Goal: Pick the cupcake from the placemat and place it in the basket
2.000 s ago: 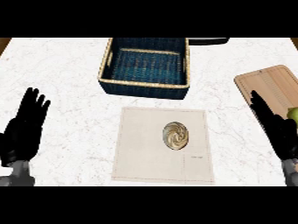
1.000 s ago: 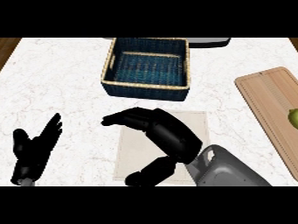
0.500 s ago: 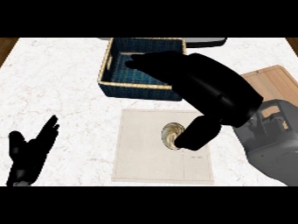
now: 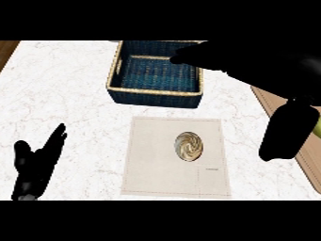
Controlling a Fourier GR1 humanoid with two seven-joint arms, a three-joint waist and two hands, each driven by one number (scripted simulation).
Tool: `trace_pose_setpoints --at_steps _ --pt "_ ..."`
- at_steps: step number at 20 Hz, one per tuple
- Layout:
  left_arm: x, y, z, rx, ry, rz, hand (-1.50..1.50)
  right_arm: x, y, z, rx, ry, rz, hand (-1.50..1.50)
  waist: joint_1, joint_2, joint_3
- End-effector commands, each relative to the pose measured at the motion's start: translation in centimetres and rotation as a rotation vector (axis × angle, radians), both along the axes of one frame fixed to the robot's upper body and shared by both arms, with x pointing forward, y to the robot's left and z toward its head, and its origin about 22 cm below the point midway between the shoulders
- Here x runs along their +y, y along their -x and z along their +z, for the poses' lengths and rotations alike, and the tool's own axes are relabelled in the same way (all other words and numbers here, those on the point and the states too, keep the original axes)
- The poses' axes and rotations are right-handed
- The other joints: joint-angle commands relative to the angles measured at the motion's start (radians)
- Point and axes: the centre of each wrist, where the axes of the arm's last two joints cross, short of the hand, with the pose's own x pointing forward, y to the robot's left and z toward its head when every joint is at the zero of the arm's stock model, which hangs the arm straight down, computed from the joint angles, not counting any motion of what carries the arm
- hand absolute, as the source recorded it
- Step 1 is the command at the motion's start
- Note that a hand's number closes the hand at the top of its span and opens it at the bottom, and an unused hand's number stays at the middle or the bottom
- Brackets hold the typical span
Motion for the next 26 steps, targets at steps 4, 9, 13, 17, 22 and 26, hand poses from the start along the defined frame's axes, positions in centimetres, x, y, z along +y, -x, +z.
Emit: trace_pose_setpoints --at_steps 4,9,13,17,22,26 --pt "0.8 2.4 -3.1 0.142 0.014 0.018 0.00 -0.8 0.7 2.0 0.039 0.113 0.011 -1.50 0.004 0.008 -0.010" --pt "1.9 2.1 -2.8 0.140 0.004 0.021 0.00 -0.8 1.3 -0.5 0.089 0.063 0.015 -1.50 0.002 0.010 -0.009" --pt "1.2 0.2 -1.4 0.119 0.006 0.028 0.00 0.0 1.4 -3.3 0.100 0.027 -0.002 -1.50 0.006 0.014 -0.008" --pt "-0.4 2.7 -2.1 0.145 0.003 0.011 0.00 0.7 1.1 -5.3 0.110 0.012 -0.008 -1.50 0.025 0.015 -0.007" --pt "1.1 1.2 -1.9 0.137 0.010 0.018 0.00 0.1 1.1 -8.7 0.101 0.003 -0.003 -1.50 0.019 0.018 -0.007" --pt "0.2 1.5 -2.8 0.139 0.011 0.019 0.00 0.6 1.2 -10.3 0.088 0.072 -0.010 -1.50 0.017 0.017 -0.008"
